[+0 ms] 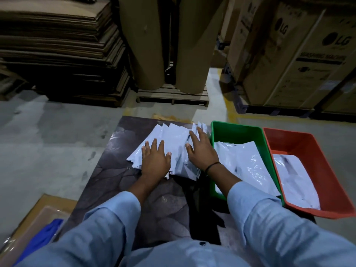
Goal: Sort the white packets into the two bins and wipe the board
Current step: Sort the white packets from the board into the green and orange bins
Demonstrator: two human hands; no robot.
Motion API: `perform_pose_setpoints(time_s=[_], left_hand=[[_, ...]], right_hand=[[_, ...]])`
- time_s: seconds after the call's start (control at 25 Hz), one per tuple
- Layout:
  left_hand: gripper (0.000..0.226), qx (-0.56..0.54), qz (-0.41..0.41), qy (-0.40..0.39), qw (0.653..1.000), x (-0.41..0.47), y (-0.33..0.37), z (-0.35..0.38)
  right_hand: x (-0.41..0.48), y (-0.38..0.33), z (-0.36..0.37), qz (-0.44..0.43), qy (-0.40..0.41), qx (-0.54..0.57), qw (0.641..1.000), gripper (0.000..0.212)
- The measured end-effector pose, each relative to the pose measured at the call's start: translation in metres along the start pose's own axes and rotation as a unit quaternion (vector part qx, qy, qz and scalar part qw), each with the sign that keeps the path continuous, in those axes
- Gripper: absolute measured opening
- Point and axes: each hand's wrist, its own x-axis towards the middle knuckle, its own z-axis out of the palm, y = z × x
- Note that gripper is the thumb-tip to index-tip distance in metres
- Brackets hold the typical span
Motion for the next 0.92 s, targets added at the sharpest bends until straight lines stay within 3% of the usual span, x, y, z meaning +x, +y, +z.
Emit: perform_pose_setpoints(time_s=[0.36, 0.56, 0.72, 0.92], left_hand=[[0.068, 0.016, 0.034, -0.15, 0.988, 0.044, -0.037, 0.007], [0.074, 0.013, 0.041, -0.202, 0.978, 0.056, -0.051, 0.014], [0.076, 0.008, 0.045, -0.177, 0.983, 0.043, -0.064, 0.018], [0.077, 0.021, 0.032, -0.107, 0.993, 0.01, -0.089, 0.023]], right_hand=[[0.03, 0.005, 0.04, 0.156, -0.12, -0.098, 0.976, 0.082], [0.031, -0.003, 0.053, 0.222, -0.14, -0.073, 0.962, 0.071], [0.02, -0.015, 0.074, 0.186, -0.192, -0.097, 0.959, 0.074], [-0.008, -0.033, 0.091, 0.132, -0.191, -0.142, 0.962, 0.075]])
